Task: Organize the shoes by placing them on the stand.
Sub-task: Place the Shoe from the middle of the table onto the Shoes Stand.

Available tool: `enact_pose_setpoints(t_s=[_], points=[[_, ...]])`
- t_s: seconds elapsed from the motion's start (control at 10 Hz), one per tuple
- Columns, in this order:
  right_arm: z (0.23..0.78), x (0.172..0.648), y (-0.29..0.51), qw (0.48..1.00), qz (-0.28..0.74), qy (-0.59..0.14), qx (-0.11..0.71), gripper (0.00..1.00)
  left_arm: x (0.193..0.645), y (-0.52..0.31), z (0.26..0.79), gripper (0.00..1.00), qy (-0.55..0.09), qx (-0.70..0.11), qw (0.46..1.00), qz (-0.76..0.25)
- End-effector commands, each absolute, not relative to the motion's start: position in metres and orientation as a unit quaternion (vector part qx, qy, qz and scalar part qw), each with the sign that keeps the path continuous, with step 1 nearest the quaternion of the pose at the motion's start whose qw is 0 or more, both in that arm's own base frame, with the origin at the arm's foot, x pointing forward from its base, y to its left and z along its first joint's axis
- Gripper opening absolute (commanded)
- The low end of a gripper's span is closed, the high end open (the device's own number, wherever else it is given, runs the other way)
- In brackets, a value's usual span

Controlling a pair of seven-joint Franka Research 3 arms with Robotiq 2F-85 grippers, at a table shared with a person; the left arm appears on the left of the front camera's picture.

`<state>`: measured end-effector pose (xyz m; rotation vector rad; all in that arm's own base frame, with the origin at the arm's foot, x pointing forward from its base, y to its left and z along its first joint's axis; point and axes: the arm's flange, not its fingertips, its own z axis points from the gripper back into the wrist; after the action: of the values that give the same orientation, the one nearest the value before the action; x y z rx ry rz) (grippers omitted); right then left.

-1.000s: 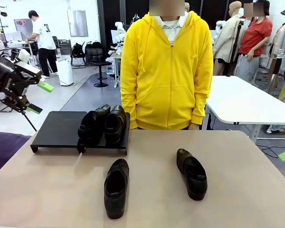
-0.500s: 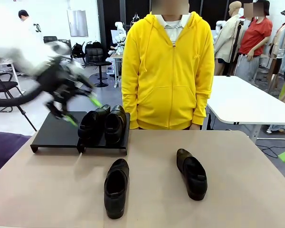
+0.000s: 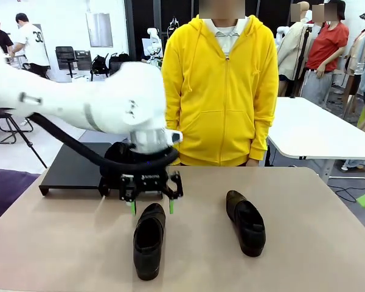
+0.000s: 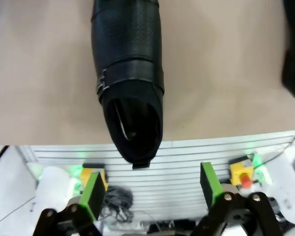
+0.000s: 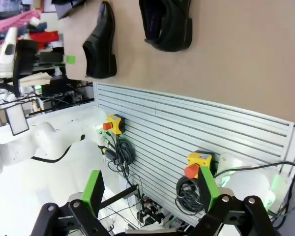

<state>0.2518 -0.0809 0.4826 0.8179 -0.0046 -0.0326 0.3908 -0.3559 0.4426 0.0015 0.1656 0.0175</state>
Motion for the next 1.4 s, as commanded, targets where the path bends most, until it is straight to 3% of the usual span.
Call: enact_pose_setpoints(t_s=[0.0,0.4,0.7,1.3], points=[[0.484,0.251,-0.083,0.915,-0.006,-0.007,0.402,1.00,0.387,-0.342,0.462,1.00,0.075,-0.028,0.997,0.017],[0.484,0.251,-0.083,0.915,-0.006,-0.007,0.402,1.00,0.396,-0.364,0.431,1.00,0.076,-0.017,0.997,0.004],[0.484,0.251,-0.083,0.915,-0.006,-0.007,0.402,1.00,0.381,-0.366,0.390,1.00,0.002,-0.028,0.997,0.067],[0.484,0.251,-0.083,0.915,-0.006,-0.007,0.402,1.00,0.378,-0.375,0.360,1.00,0.034,0.014,0.997,0.069]])
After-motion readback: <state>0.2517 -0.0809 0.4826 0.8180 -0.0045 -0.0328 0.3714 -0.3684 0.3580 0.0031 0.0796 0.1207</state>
